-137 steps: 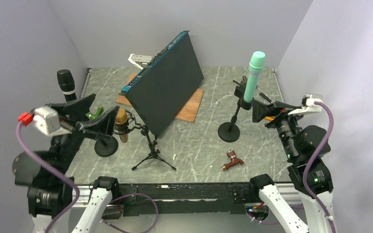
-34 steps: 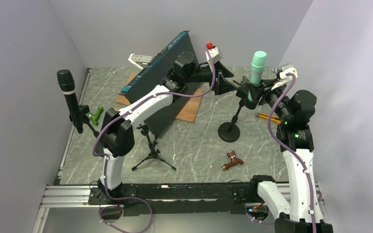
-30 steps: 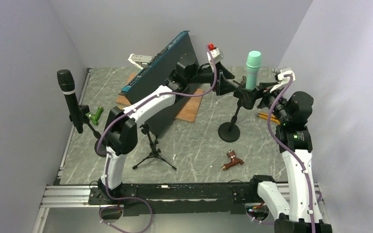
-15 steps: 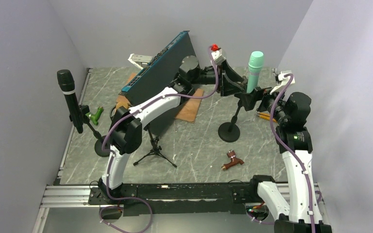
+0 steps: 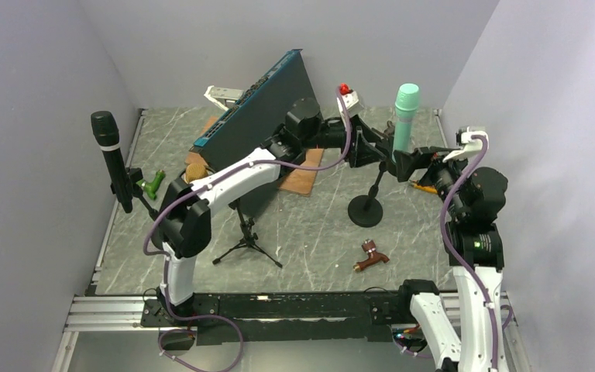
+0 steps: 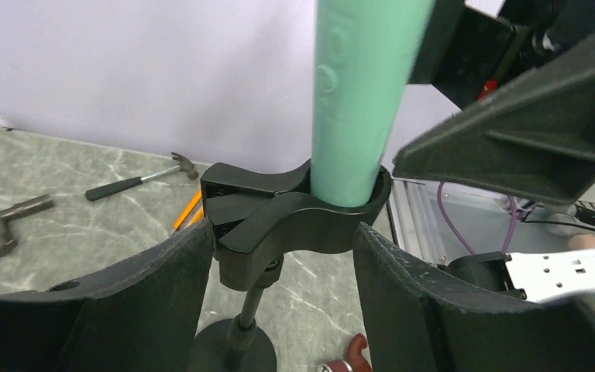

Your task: Remove the microphone from the stand

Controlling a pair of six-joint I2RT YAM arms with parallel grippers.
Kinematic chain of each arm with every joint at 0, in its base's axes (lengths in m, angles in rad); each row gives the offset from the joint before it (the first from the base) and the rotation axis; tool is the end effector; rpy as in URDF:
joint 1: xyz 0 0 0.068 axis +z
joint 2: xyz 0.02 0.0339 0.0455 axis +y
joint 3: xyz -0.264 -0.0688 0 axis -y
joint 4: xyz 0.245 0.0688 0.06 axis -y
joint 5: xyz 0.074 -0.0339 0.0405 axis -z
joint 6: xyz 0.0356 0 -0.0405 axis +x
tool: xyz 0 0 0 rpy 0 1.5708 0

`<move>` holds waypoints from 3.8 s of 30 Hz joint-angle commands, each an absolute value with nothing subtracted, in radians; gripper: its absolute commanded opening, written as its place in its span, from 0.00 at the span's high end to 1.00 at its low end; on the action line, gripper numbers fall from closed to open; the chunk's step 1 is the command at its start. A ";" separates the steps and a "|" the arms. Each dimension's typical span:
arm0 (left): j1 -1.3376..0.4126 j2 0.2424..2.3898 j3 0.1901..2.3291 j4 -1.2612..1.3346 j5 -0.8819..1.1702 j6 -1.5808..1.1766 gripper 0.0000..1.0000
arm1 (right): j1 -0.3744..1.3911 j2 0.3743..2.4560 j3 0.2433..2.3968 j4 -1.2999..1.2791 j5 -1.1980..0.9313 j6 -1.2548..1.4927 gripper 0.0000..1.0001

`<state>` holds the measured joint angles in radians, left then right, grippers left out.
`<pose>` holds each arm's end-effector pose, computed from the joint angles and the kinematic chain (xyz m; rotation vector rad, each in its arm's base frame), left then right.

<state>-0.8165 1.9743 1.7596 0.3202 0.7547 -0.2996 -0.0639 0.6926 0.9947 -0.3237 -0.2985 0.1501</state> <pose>0.3076 -0.3630 0.3732 1.0450 1.3098 -1.4181 0.1413 0.0015 0.4099 -0.0625 1.5985 0.3045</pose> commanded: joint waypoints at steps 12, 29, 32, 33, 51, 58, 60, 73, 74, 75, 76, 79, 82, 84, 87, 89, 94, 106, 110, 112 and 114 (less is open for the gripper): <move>-0.818 1.676 1.922 -0.207 0.390 -0.232 0.28 | -0.053 0.716 0.906 -0.236 -0.335 0.166 0.00; -0.818 1.228 1.597 -0.365 0.087 -0.109 0.31 | -0.004 0.797 0.931 -0.210 -0.360 0.045 0.41; -0.818 1.221 1.624 -0.420 0.051 -0.148 0.29 | -0.004 0.827 0.950 -0.208 -0.413 0.026 0.59; -0.818 1.227 1.652 -0.453 0.038 -0.173 0.29 | -0.005 0.832 0.953 -0.203 -0.429 0.018 0.64; -0.801 1.249 1.734 -0.596 0.096 -0.311 0.09 | -0.003 0.963 0.985 -0.007 -0.980 0.045 1.00; -0.800 1.233 1.706 -0.571 0.116 -0.261 0.01 | 0.036 1.008 0.957 0.170 -1.157 0.090 1.00; -0.800 1.231 1.697 -0.561 0.121 -0.242 0.01 | 0.067 1.012 0.955 0.209 -1.180 0.093 1.00; -0.737 1.077 1.357 -0.249 0.568 0.133 0.01 | 0.144 1.082 0.994 0.093 -1.307 -0.123 1.00; -0.731 1.077 1.348 -0.243 0.593 0.140 0.01 | 0.144 1.083 0.997 0.073 -1.308 -0.143 1.00; -0.727 1.084 1.343 -0.242 0.644 0.146 0.01 | 0.144 1.085 1.001 0.049 -1.305 -0.164 1.00; -0.723 1.094 1.346 -0.249 0.689 0.154 0.01 | 0.144 1.088 1.009 0.019 -1.303 -0.185 1.00; -0.718 1.144 1.362 -0.270 0.798 0.185 0.01 | 0.143 1.095 1.028 -0.050 -1.299 -0.223 0.85; -0.714 1.195 1.373 -0.277 0.848 0.208 0.01 | 0.144 1.074 1.025 -0.054 -1.249 -0.195 0.64; -0.711 1.221 1.379 -0.268 0.866 0.216 0.01 | 0.144 1.045 1.009 -0.030 -1.186 -0.158 0.44; -0.711 1.270 1.416 -0.287 0.874 0.234 0.01 | 0.147 0.975 0.945 0.082 -1.072 -0.041 0.02; -0.710 1.305 1.434 -0.298 0.862 0.241 0.01 | 0.149 0.928 0.914 0.115 -1.002 0.022 0.00; -0.705 1.331 1.406 -0.219 0.848 0.197 0.01 | 0.160 0.879 0.956 -0.024 -0.915 0.049 0.00; -0.698 1.381 1.360 -0.130 0.872 0.130 0.01 | 0.431 0.819 1.068 -0.166 -0.385 0.088 0.05; -0.698 1.376 1.341 -0.122 0.866 0.129 0.00 | 0.495 0.842 1.118 -0.212 -0.261 0.059 0.10; -0.698 1.380 1.334 -0.117 0.868 0.123 0.01 | 0.531 0.861 1.146 -0.230 -0.198 0.045 0.13; -0.699 1.385 1.330 -0.110 0.871 0.113 0.01 | 0.573 0.881 1.168 -0.239 -0.137 0.031 0.16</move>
<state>-0.6998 1.3857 1.3369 -0.1677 0.8349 0.1329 0.5106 0.8505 1.1004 -0.2089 -0.3244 0.0555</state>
